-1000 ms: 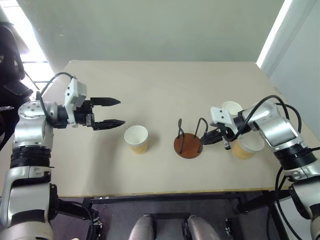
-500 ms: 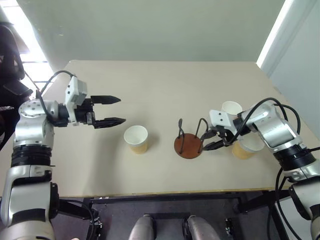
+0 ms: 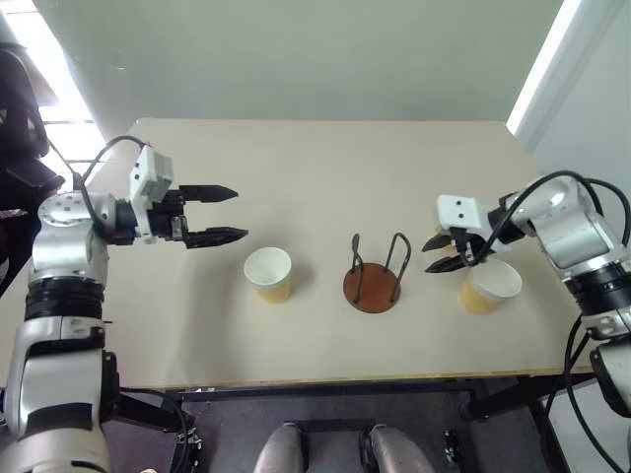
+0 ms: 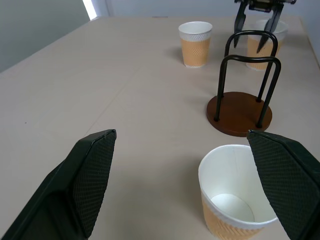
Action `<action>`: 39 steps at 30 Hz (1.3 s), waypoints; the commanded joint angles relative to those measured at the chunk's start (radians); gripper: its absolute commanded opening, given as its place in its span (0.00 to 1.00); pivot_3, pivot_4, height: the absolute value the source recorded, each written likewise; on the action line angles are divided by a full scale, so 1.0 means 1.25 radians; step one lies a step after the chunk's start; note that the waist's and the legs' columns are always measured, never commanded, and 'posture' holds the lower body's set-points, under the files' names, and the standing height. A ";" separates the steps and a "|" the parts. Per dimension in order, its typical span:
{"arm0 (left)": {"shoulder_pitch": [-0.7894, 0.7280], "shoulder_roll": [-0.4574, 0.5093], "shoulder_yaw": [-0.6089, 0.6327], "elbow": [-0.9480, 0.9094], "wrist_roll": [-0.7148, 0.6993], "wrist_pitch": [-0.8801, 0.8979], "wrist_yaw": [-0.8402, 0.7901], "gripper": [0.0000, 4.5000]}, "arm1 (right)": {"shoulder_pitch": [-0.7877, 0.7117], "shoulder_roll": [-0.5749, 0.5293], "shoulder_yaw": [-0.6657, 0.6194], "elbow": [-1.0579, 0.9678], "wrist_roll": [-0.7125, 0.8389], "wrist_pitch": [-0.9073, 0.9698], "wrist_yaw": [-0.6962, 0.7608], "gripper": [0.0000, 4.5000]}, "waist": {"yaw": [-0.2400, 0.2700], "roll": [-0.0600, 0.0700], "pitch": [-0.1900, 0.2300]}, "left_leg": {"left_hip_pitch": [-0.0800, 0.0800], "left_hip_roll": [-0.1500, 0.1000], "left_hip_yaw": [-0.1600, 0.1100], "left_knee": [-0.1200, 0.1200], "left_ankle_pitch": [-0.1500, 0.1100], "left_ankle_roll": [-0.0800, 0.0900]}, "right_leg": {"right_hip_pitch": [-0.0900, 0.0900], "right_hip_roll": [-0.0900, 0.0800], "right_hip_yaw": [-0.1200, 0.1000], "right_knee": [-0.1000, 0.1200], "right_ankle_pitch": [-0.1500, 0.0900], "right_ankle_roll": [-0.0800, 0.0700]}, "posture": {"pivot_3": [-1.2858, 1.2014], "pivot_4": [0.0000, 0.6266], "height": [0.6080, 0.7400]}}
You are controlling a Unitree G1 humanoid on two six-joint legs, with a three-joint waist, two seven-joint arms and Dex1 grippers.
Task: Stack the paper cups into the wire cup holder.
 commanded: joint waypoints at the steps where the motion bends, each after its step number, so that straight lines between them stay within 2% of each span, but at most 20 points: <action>1: -0.028 0.000 0.002 0.008 0.006 -0.018 -0.005 1.00 | -0.043 -0.016 -0.029 0.023 -0.014 -0.030 0.002 0.49 | 0.000 0.000 0.000 | 0.000 0.000 0.000 0.000 0.000 0.000 | 0.000 0.000 0.000 0.000 0.000 0.000 | 0.52 0.24 1.00; 4: -0.031 -0.006 0.003 0.012 0.009 -0.022 -0.005 1.00 | -0.064 -0.015 -0.031 0.055 -0.032 -0.066 -0.012 0.64 | 0.000 0.000 0.000 | 0.000 0.000 0.000 0.000 0.000 0.000 | 0.000 0.000 0.000 0.000 0.000 0.000 | 0.52 0.24 1.00; 10: -0.030 -0.014 0.003 -0.002 0.009 -0.015 0.001 1.00 | -0.131 -0.002 -0.021 0.183 -0.096 -0.182 -0.082 0.64 | 0.000 0.000 0.000 | 0.000 0.000 0.000 0.000 0.000 0.000 | 0.000 0.000 0.000 0.000 0.000 0.000 | 0.52 0.24 1.00; 16: -0.034 -0.013 -0.011 -0.049 -0.008 0.030 -0.042 1.00 | -0.122 -0.006 -0.002 0.261 -0.168 -0.281 -0.130 0.64 | 0.000 0.000 0.000 | -0.001 0.000 0.000 0.000 0.000 0.000 | 0.000 0.000 0.000 0.000 0.001 0.001 | 0.52 0.24 1.00; 21: -0.057 -0.008 -0.049 -0.104 -0.083 0.080 -0.075 1.00 | -0.134 -0.009 0.000 0.304 -0.207 -0.333 -0.141 0.64 | 0.001 0.000 0.000 | -0.001 0.000 0.000 0.000 0.000 0.000 | -0.001 -0.001 0.000 0.000 0.001 0.002 | 0.52 0.24 1.00; 28: -0.105 -0.005 -0.111 -0.070 -0.099 0.013 -0.075 1.00 | -0.132 0.011 -0.007 0.305 -0.234 -0.342 -0.152 0.64 | 0.000 0.000 0.000 | 0.000 0.000 0.000 0.000 0.000 0.000 | 0.000 -0.001 0.000 0.000 0.002 0.002 | 0.52 0.24 1.00; 39: -0.122 0.011 -0.200 -0.161 -0.146 0.058 -0.075 1.00 | -0.159 0.011 0.025 0.389 -0.327 -0.428 -0.196 0.64 | 0.001 0.000 0.000 | -0.001 0.000 0.000 -0.001 0.000 0.000 | 0.000 -0.001 0.000 -0.001 0.004 0.006 | 0.52 0.24 1.00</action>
